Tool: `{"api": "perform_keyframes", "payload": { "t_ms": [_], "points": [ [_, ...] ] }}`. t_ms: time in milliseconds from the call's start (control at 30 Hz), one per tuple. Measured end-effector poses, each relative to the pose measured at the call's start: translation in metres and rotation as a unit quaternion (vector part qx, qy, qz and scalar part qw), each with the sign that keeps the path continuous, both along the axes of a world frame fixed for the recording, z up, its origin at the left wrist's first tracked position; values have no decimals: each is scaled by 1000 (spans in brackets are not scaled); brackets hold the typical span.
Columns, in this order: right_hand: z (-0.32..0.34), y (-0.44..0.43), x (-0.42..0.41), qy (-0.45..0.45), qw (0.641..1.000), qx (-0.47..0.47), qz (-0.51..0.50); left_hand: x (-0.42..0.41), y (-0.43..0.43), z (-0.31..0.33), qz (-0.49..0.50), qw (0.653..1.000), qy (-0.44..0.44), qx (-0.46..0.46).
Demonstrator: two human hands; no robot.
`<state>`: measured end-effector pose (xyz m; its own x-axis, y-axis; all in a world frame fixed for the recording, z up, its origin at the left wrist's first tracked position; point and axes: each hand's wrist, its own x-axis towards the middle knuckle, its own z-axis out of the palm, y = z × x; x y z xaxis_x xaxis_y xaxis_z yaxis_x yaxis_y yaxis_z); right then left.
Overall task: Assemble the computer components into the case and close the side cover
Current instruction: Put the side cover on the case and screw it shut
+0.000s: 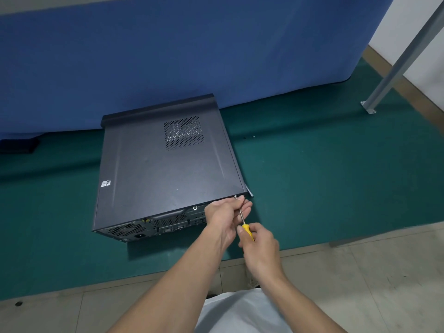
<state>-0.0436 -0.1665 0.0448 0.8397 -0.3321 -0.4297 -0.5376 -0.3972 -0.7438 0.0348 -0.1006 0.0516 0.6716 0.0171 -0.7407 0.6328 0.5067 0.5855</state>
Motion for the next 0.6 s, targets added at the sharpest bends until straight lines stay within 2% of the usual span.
{"api": "perform_keyframes", "payload": {
  "t_ms": [33,67,100,133,167,200,233,267,300,333,367,400,433,467,533,600],
  "points": [
    [-1,0,0,5,1000,-20,4,0,0,0,0,1000,-1,3],
    [-1,-1,1,7,999,35,-22,0,1,0,-7,1000,-2,1],
    [-2,-1,3,12,985,157,-76,1,2,0,-23,1000,-3,-6],
    [-1,-1,5,28,937,320,-137,1,4,0,-43,999,-2,-16],
    [3,-1,6,52,866,462,-183,1,6,0,-61,998,0,-25],
    [5,-3,6,71,800,555,-215,2,8,0,-69,997,1,-33],
    [6,-4,6,82,771,591,-225,2,8,0,-67,997,1,-35],
    [6,-4,6,83,777,584,-221,2,8,0,-58,998,2,-34],
    [6,-4,4,71,828,519,-202,2,7,0,-48,998,2,-32],
    [6,-2,3,53,905,393,-156,1,5,-1,-40,999,3,-31],
    [6,0,1,35,969,228,-93,1,3,-2,-35,999,2,-29],
    [4,3,-3,13,997,67,-28,1,3,-2,-34,999,1,-28],
    [2,5,-4,-2,999,-42,19,0,4,-3,-36,999,0,-28],
    [2,7,-4,-9,995,-93,40,1,6,-4,-42,999,-2,-35],
    [-3,9,2,2,989,-143,47,2,12,-4,-60,996,-5,-63],
    [-5,10,8,12,987,-151,51,5,18,-5,-71,994,2,-88]
  ]
}}
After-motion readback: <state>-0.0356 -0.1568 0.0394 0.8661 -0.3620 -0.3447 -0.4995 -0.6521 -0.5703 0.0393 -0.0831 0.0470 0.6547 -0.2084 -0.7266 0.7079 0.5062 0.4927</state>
